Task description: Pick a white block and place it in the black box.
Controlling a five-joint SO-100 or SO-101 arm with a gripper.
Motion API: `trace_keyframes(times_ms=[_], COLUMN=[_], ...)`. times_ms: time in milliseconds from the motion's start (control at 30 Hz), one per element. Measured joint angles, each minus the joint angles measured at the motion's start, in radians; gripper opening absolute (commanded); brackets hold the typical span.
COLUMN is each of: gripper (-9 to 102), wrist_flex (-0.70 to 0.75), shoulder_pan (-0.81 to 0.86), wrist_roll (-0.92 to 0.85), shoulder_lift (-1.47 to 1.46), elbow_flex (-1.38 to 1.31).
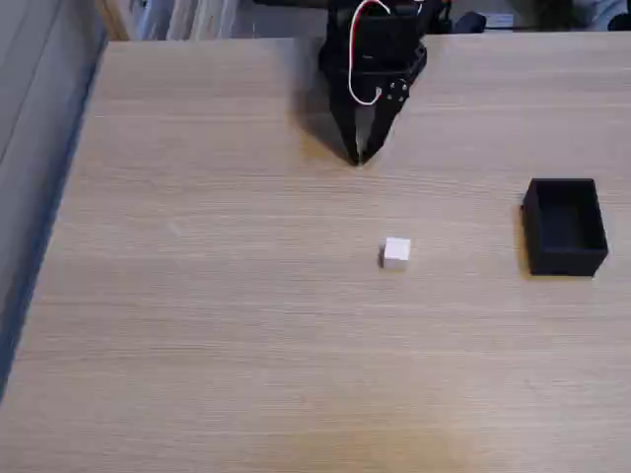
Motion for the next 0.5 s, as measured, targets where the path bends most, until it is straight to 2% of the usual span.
trace_keyframes(times_ms=[500], gripper=[0], wrist_flex=[-0.002], shoulder_pan=[-0.032], wrist_roll=[-0.015], shoulder_lift=[0.000], elbow_flex=[0.000])
